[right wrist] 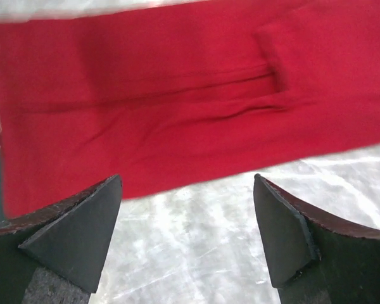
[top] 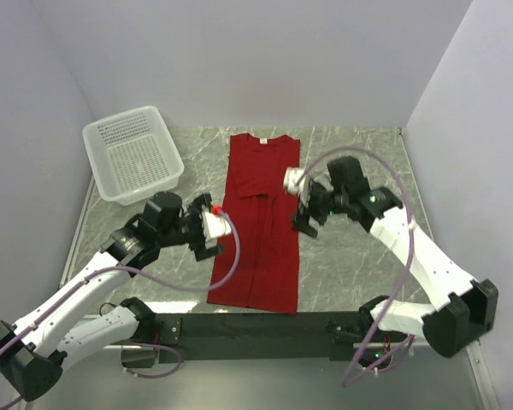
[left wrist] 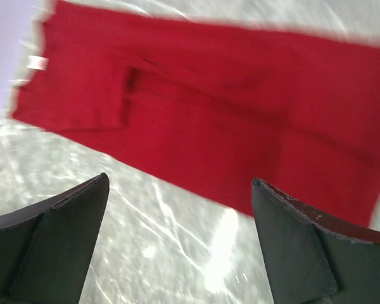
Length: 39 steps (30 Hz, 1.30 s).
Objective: Fold and stack the t-shirts
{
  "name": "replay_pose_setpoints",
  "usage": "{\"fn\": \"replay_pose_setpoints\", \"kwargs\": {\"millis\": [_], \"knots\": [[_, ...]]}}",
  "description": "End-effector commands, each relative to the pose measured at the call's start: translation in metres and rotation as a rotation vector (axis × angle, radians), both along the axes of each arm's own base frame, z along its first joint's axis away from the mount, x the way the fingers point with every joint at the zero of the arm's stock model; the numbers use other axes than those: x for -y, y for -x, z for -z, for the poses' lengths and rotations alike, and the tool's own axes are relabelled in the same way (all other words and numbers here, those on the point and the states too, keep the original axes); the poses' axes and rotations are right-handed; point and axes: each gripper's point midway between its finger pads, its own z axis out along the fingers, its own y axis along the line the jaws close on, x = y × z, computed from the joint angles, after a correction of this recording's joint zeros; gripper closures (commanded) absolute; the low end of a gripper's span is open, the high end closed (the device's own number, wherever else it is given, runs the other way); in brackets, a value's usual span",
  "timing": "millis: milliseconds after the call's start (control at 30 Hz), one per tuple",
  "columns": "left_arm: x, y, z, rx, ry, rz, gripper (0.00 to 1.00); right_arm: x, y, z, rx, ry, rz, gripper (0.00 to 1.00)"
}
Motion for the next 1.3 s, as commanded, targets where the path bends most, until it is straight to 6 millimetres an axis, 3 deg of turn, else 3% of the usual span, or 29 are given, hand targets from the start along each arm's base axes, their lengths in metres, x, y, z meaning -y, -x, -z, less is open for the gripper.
{"fn": "replay_pose_setpoints", "kwargs": {"millis": [0,33,67,167,300,400,600,1000,1267], "knots": [[-0.013,0.027,0.025,0.064,-0.141,0.123,0.01,-0.012,0.049,0.003,0.137,-0.018,-0.228,0.09],[-0.015,0.034,0.029,0.052,-0.142,0.135,0.02,-0.013,0.058,0.009,0.144,-0.008,-0.262,0.09],[-0.017,0.041,0.026,0.069,-0.13,0.151,0.03,-0.016,0.08,0.028,0.1,0.023,-0.329,0.09],[-0.023,0.058,0.035,0.057,-0.148,0.19,0.04,-0.013,0.111,0.055,0.066,0.082,-0.413,0.09],[-0.032,0.073,0.054,0.024,-0.214,0.229,0.05,-0.021,0.136,0.074,0.064,0.105,-0.462,0.1],[-0.033,0.082,0.068,0.018,-0.247,0.269,0.06,-0.031,0.13,0.08,0.048,0.09,-0.411,0.14],[-0.044,0.08,0.092,0.03,-0.312,0.244,0.05,-0.043,0.128,0.097,0.043,0.103,-0.382,0.16],[-0.057,0.088,0.117,0.028,-0.308,0.209,0.04,-0.074,0.158,0.144,0.05,0.225,-0.511,0.16],[-0.073,0.073,0.106,0.111,-0.34,0.111,0.05,-0.089,0.179,0.169,-0.035,0.285,-0.539,0.23]]}}
